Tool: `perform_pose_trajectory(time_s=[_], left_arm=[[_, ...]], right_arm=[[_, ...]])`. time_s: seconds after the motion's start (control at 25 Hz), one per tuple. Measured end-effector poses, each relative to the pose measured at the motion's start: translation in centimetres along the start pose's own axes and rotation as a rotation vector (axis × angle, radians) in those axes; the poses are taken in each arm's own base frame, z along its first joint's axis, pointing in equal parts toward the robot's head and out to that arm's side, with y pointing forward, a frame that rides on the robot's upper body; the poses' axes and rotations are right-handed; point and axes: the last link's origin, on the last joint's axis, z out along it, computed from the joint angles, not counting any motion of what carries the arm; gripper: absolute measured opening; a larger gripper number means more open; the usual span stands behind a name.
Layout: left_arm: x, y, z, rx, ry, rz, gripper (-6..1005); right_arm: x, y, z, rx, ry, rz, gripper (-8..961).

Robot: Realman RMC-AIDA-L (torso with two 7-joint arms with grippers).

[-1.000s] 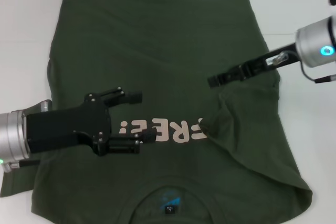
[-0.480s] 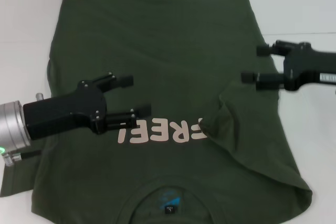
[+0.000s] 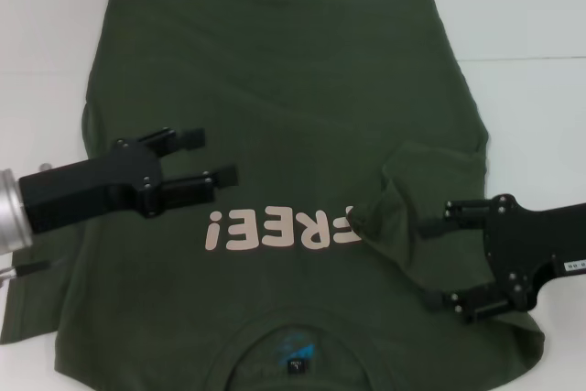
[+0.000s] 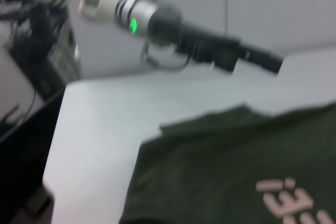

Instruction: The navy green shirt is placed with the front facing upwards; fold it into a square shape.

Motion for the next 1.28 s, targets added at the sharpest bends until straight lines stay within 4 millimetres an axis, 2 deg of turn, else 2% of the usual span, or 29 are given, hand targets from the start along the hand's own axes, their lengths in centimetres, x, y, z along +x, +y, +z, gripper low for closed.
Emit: perform_pose_trajectory(time_s=[0.36, 0.56, 0.76, 0.92, 1.04, 1.12, 1.28], left_arm=[[0.3, -0.6, -4.7, 0.175, -0.166, -0.176, 796], [1.4, -0.3, -7.1, 0.3, -0.311, -0.33, 794], [2.9, 0.1, -9.1, 0.435, -0.396, -0.389, 792], [3.4, 0.3, -10.1, 0.506, -0.403, -0.419, 790], [3.5, 0.5, -10.5, 0.532, -0.397, -0.453, 789], [3.6, 0.6, -10.5, 0.541, -0.401, -0.467, 788], [3.7, 0.7, -10.3, 0.551, -0.424, -0.478, 786]], right_arm=[[-0.4, -0.1, 0.4, -0.02, 0.037, -0.008, 888], [-0.9, -0.2, 1.3, -0.034, 0.036, -0.023, 881], [-0.6, 0.1, 2.7, -0.08, 0.053, -0.041, 884], [-0.2, 0.1, 3.4, -0.077, 0.051, -0.063, 886], [0.1, 0.3, 3.4, -0.068, -0.015, -0.08, 887], [0.4, 0.6, 3.3, -0.053, -0.091, -0.106, 889], [0.6, 0.8, 3.4, -0.046, -0.127, -0.107, 892]])
